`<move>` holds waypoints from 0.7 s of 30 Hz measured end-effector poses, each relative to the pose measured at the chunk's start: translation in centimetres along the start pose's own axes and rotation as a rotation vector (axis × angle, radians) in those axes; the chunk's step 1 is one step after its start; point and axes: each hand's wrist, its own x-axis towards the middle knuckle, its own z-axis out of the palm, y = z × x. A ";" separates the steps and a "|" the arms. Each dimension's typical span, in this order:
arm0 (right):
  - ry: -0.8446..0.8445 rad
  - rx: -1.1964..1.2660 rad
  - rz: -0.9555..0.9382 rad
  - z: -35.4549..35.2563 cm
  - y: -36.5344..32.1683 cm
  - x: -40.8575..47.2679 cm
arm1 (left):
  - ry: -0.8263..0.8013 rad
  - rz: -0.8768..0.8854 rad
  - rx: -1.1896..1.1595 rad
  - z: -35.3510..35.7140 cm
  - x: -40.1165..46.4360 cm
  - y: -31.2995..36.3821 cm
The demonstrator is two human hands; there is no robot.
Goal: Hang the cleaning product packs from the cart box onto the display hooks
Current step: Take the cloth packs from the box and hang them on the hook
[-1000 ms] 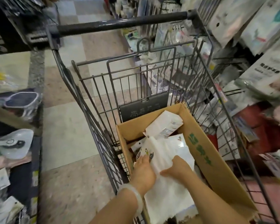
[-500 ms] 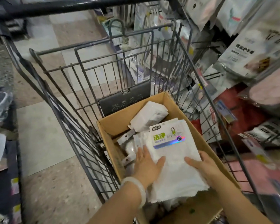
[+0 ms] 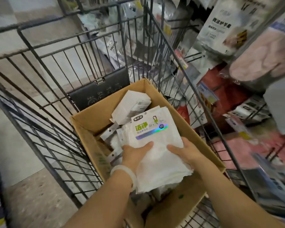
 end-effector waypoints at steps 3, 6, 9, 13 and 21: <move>-0.075 0.022 -0.014 -0.3 -0.2 -0.6 | -0.030 -0.006 -0.205 -0.6 -0.9 0.4; -0.103 0.003 -0.052 -0.6 -0.1 -1.2 | -0.036 0.009 -0.228 -1.6 -1.5 0.7; -0.105 0.027 -0.066 -0.5 -0.2 -1.9 | -0.119 0.053 -0.231 -2.1 -2.6 1.2; -0.096 0.082 -0.055 -0.5 -0.9 -3.0 | -0.167 0.117 -0.224 -2.4 -4.4 2.2; -0.102 0.158 -0.215 -0.7 -3.2 -6.0 | -0.293 0.218 -0.243 -3.2 -7.7 5.1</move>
